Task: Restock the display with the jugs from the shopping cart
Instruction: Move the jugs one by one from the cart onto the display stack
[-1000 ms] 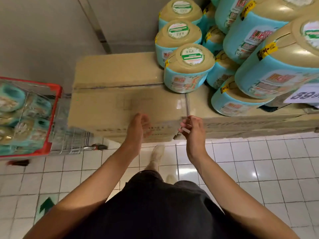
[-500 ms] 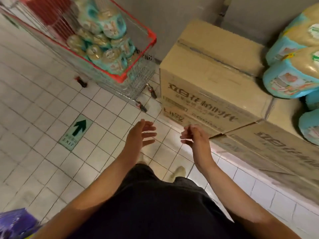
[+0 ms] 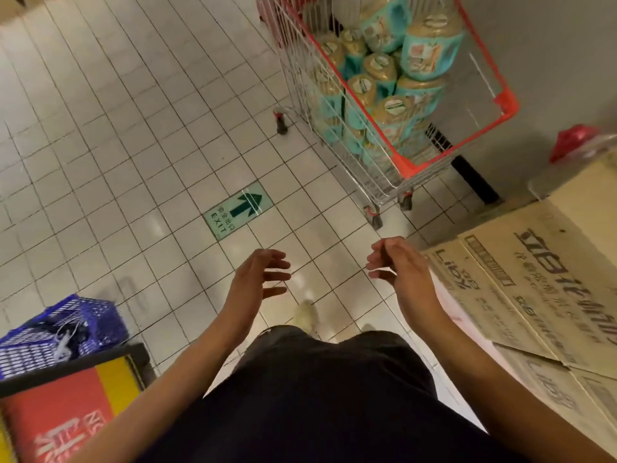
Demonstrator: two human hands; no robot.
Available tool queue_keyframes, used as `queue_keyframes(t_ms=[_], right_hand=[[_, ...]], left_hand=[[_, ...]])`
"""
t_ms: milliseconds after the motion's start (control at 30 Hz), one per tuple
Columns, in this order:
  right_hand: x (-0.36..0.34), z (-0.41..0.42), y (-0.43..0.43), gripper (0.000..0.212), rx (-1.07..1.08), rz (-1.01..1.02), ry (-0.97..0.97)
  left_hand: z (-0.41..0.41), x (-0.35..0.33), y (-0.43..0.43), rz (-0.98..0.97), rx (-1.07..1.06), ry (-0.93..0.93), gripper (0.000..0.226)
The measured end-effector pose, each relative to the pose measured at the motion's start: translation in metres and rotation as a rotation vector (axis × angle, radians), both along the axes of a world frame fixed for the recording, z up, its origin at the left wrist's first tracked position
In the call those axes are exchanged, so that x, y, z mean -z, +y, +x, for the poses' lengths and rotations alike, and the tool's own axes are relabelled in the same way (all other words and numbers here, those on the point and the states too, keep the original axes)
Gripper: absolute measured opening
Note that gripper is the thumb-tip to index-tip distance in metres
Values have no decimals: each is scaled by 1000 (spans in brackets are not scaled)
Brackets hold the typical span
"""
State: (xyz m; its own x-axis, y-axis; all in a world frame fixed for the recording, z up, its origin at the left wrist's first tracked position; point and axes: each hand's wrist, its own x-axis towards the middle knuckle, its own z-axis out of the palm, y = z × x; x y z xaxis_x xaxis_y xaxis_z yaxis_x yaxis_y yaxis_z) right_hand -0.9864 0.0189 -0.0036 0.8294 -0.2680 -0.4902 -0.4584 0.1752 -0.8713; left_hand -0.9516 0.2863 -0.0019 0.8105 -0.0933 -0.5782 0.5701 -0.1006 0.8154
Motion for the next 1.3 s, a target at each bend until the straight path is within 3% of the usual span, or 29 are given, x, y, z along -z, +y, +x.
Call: queue_keyframes(t_ms=[300, 667, 967, 1133, 1300], right_hand=[[-5, 138, 54, 36, -46, 41, 10], [7, 405, 73, 33, -86, 79, 7], [-8, 567, 48, 32, 23, 98, -52], [0, 628, 19, 35, 219, 77, -17], [2, 674, -14, 31, 476, 68, 86]], left_hand=[[146, -5, 61, -54, -75, -20, 33], [360, 15, 77, -5, -154, 65, 34], [561, 8, 51, 25, 63, 6, 27], [682, 9, -8, -19, 210, 62, 44], [798, 13, -90, -33, 478, 60, 36]])
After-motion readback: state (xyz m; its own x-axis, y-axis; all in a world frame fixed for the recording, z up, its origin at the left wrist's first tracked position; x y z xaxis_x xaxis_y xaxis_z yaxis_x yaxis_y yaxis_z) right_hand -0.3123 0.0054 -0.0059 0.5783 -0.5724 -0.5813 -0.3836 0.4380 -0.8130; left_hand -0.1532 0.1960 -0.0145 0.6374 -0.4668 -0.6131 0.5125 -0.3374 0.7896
